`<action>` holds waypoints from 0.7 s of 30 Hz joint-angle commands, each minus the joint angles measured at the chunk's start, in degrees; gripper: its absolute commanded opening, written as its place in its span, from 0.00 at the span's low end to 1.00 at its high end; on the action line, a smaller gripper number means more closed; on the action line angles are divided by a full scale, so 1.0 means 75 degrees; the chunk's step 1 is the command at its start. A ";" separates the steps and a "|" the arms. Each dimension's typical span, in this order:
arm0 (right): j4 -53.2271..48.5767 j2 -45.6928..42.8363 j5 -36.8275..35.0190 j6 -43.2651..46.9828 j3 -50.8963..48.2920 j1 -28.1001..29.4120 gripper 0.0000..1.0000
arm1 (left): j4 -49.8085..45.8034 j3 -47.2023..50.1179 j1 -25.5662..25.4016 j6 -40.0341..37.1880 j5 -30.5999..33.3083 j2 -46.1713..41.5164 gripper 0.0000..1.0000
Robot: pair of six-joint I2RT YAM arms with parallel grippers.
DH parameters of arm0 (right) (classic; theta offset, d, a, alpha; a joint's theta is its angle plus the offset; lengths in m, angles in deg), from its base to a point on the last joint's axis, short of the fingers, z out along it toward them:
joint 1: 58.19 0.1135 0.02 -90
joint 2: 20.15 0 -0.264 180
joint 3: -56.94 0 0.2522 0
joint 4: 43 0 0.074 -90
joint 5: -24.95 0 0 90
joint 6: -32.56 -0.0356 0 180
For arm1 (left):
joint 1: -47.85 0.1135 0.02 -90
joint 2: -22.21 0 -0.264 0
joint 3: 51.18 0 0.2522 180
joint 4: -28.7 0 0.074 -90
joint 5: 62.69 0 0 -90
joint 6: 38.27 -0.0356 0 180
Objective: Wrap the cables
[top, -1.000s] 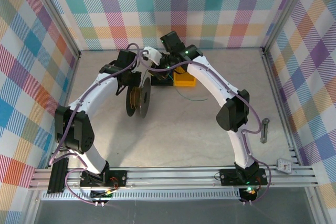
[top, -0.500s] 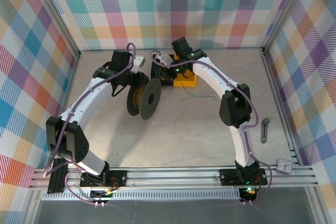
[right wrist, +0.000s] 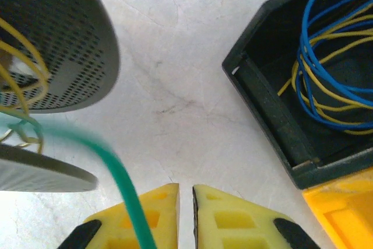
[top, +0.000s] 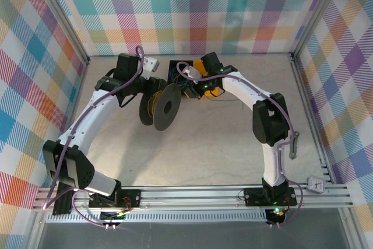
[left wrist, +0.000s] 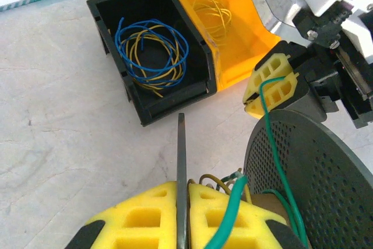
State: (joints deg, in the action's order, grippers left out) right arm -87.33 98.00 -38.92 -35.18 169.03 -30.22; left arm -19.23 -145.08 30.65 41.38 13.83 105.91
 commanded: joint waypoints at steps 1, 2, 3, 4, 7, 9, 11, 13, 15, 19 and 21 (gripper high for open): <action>0.0618 -0.0177 -0.0247 -0.0420 -0.0478 -0.0389 0.15 | -0.0179 -0.0378 0.0187 0.0066 -0.0307 -0.0472 0.00; 0.0677 -0.0220 -0.0238 -0.0458 -0.0606 -0.0406 0.15 | -0.0189 -0.0396 0.0222 0.0091 -0.0278 -0.0479 0.00; 0.0747 -0.0246 -0.0227 -0.0499 -0.0716 -0.0418 0.16 | -0.0187 -0.0431 0.0250 0.0097 -0.0270 -0.0487 0.00; 0.0819 -0.0280 -0.0244 -0.0535 -0.0832 -0.0433 0.18 | -0.0190 -0.0459 0.0281 0.0122 -0.0217 -0.0506 0.00; 0.0965 -0.0362 -0.0226 -0.0641 -0.1146 -0.0503 0.19 | -0.0189 -0.0517 0.0386 0.0161 -0.0248 -0.0564 0.00; 0.1034 -0.0399 -0.0221 -0.0691 -0.1332 -0.0540 0.20 | -0.0187 -0.0528 0.0456 0.0158 -0.0301 -0.0608 0.00; 0.1107 -0.0447 -0.0187 -0.0740 -0.1520 -0.0575 0.17 | -0.0189 -0.0541 0.0527 0.0173 -0.0323 -0.0652 0.00; 0.1174 -0.0495 -0.0147 -0.0776 -0.1678 -0.0588 0.11 | -0.0177 -0.0553 0.0592 0.0202 -0.0368 -0.0692 0.00; 0.1203 -0.0516 -0.0145 -0.0799 -0.1804 -0.0603 0.05 | -0.0161 -0.0565 0.0679 0.0229 -0.0409 -0.0727 0.00; 0.1314 -0.0567 -0.0145 -0.0938 -0.2130 -0.0611 0.00 | 0.0056 -0.0530 0.0984 0.0601 -0.0865 -0.0812 0.00; 0.1242 -0.0544 -0.0121 -0.1027 -0.2158 -0.0612 0.00 | 0.0346 -0.0492 0.1231 0.1044 -0.1848 -0.0853 0.00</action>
State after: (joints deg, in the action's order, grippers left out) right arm -77.32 94.63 -38.49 -40.65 154.45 -33.37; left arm -20.98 -146.32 36.62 44.07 8.34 103.60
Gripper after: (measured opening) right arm 0.072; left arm 0.109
